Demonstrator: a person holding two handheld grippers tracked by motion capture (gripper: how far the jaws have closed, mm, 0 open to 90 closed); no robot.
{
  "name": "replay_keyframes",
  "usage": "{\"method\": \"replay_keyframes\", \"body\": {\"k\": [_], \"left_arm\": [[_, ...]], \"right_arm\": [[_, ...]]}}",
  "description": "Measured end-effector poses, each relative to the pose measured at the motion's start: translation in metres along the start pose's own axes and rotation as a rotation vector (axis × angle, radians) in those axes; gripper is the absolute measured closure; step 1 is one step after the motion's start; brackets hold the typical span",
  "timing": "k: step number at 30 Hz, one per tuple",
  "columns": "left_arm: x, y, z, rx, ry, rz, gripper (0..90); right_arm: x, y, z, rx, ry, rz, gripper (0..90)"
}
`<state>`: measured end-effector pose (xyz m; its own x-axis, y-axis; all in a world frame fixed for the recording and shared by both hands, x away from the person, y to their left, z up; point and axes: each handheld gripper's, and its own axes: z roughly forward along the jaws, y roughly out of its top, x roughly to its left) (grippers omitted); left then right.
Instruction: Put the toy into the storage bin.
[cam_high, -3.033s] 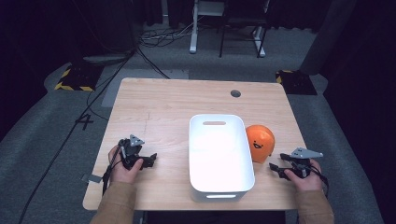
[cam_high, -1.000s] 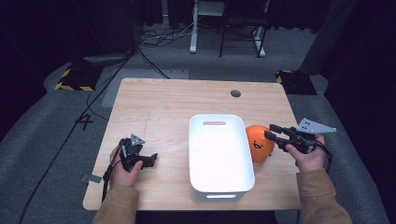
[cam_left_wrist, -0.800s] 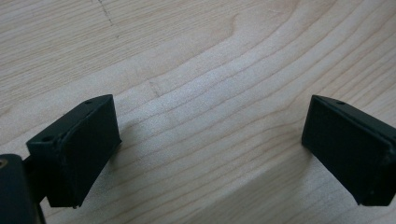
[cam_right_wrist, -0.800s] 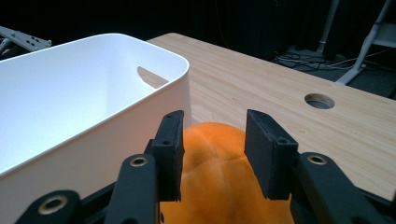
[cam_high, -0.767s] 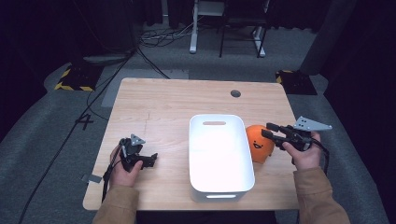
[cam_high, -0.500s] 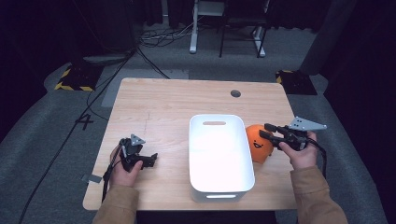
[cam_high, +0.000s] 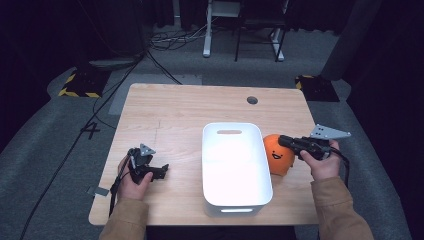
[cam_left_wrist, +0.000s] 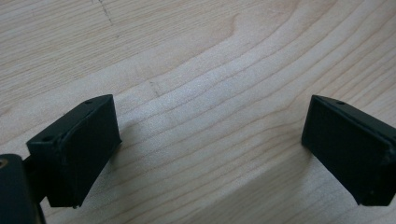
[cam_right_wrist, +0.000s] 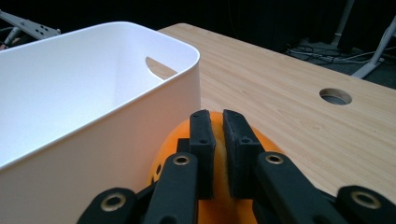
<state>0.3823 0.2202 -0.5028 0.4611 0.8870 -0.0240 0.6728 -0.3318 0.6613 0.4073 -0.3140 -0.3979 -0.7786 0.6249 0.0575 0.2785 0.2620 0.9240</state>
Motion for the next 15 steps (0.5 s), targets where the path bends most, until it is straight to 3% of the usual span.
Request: {"method": "replay_keyframes", "body": {"k": [8,15], "left_arm": [[0.000,0.000,0.000,0.000,0.000,0.001,4.5],[0.000,0.000,0.000,0.000,0.001,0.001,4.5]], "right_arm": [[-0.005,0.009,-0.017,-0.027,0.034,-0.012,83.5],[-0.012,0.022,-0.035,-0.073,0.102,0.001,83.5]]}}
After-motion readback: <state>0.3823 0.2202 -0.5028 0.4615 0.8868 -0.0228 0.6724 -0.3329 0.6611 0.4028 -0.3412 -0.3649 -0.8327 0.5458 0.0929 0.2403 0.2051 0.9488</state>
